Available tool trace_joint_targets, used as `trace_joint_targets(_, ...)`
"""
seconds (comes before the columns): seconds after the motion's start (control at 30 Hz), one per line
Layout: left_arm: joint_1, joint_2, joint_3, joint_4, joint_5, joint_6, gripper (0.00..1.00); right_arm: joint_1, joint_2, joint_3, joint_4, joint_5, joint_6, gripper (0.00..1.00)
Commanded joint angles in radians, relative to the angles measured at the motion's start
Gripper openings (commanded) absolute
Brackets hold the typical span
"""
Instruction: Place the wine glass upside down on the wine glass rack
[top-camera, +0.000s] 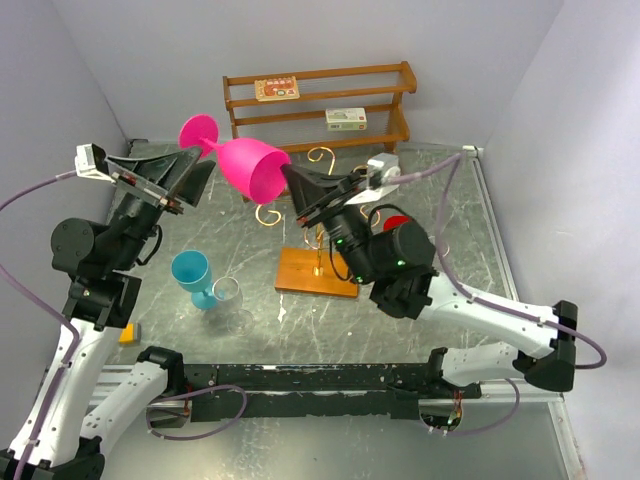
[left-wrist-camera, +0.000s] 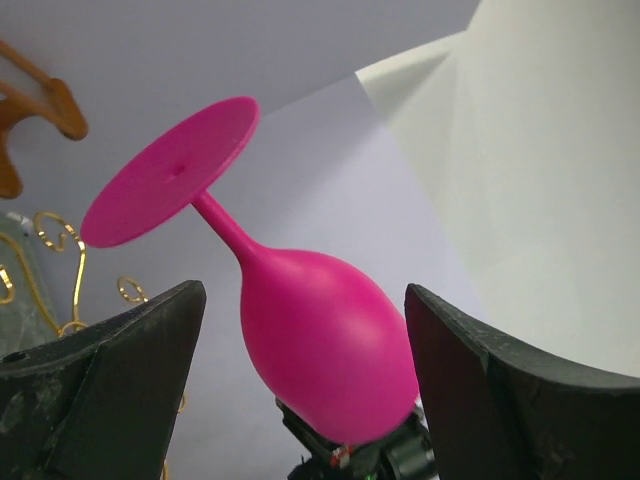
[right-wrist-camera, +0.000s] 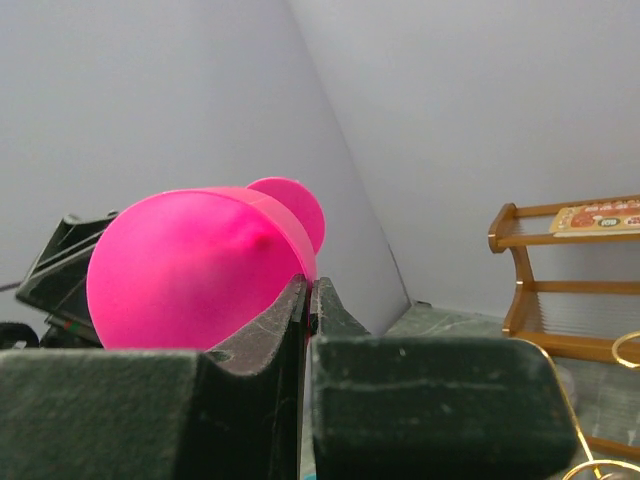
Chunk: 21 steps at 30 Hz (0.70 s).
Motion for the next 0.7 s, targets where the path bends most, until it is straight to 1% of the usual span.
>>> trace_joint_targets(0.0, -0.005, -0.037, -0.009, -0.118, -0.073, -0.038, 0.92, 0.092, 0.042, 0.042, 0.169, 0.179, -0.223, 0.00)
trace_joint_targets(0.07, -0.005, -0.051, -0.015, -0.144, -0.105, -0.044, 0.92, 0.114, 0.059, 0.049, 0.175, 0.175, -0.242, 0.00)
trace_joint_targets(0.13, -0.005, -0.064, -0.021, -0.136, -0.124, -0.041, 0.91, 0.129, 0.068, 0.048, 0.173, 0.169, -0.247, 0.00)
trace_joint_targets(0.2, -0.005, -0.067, -0.021, -0.129, -0.133, -0.037, 0.85, 0.135, 0.066, 0.038, 0.171, 0.160, -0.240, 0.00)
trace_joint_targets(0.3, -0.005, -0.060, -0.012, -0.126, -0.130, -0.039, 0.71, 0.140, 0.059, 0.022, 0.156, 0.136, -0.207, 0.00)
trace_joint_targets(0.37, -0.005, -0.051, -0.010, -0.116, -0.120, -0.053, 0.65, 0.140, 0.057, 0.018, 0.142, 0.118, -0.187, 0.00)
trace_joint_targets(0.6, -0.005, -0.034, -0.001, -0.118, -0.102, -0.076, 0.56, 0.141, 0.050, 0.002, 0.122, 0.077, -0.140, 0.00)
trace_joint_targets(0.67, -0.005, -0.033, -0.001, -0.123, -0.103, -0.076, 0.53, 0.140, 0.047, -0.005, 0.119, 0.072, -0.131, 0.00)
